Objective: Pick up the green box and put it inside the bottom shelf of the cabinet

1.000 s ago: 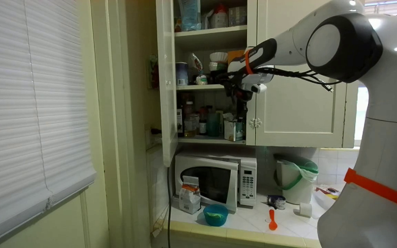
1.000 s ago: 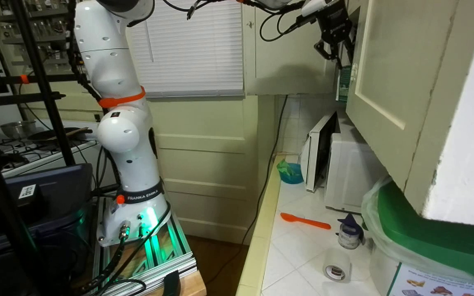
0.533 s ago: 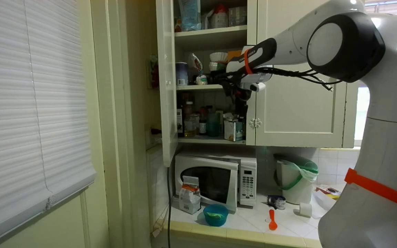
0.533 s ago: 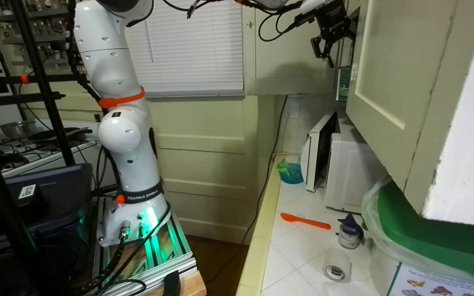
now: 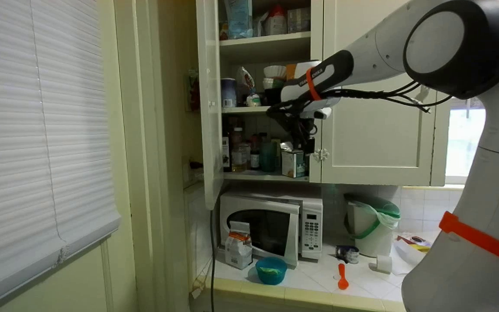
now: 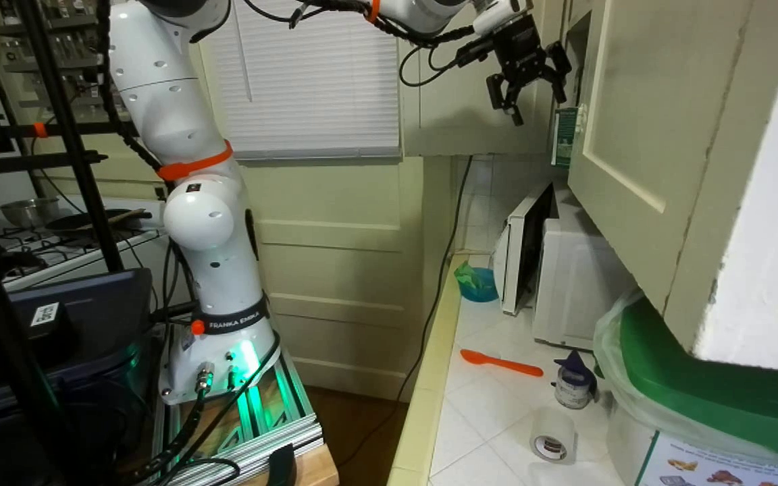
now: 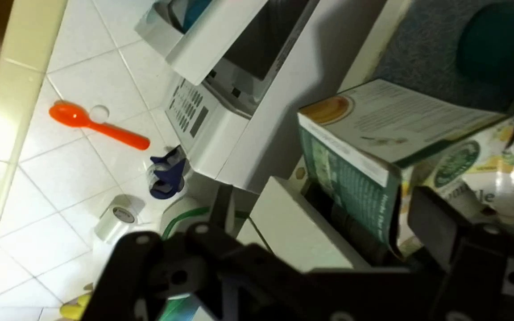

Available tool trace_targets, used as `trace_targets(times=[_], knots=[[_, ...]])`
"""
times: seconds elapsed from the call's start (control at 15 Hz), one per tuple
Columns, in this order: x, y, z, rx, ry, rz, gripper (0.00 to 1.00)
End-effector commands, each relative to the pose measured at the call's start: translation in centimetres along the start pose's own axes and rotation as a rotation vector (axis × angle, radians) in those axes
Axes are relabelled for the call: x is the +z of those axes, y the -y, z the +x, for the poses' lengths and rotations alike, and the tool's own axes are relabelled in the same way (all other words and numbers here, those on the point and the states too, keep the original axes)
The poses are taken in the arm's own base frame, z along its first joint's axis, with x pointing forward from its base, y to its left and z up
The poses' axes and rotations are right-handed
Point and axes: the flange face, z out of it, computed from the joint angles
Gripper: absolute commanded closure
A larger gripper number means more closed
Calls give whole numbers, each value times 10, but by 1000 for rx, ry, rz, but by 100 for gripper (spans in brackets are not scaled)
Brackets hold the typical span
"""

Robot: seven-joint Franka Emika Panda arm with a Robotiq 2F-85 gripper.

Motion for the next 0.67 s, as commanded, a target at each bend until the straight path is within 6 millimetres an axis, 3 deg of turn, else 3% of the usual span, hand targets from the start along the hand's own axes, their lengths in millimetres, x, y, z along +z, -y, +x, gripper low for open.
trace_targets(times=[0.0,0.13,0.2,0.27,0.6], knots=[[22,-23,-16,-133,-116,-26,0],[31,-27,-25,-244,-179,7,0],[36,-27,-30,-286,-205,29,25],[40,-28,-32,-318,-221,43,26],[42,-21,-29,-369,-262,159,65]])
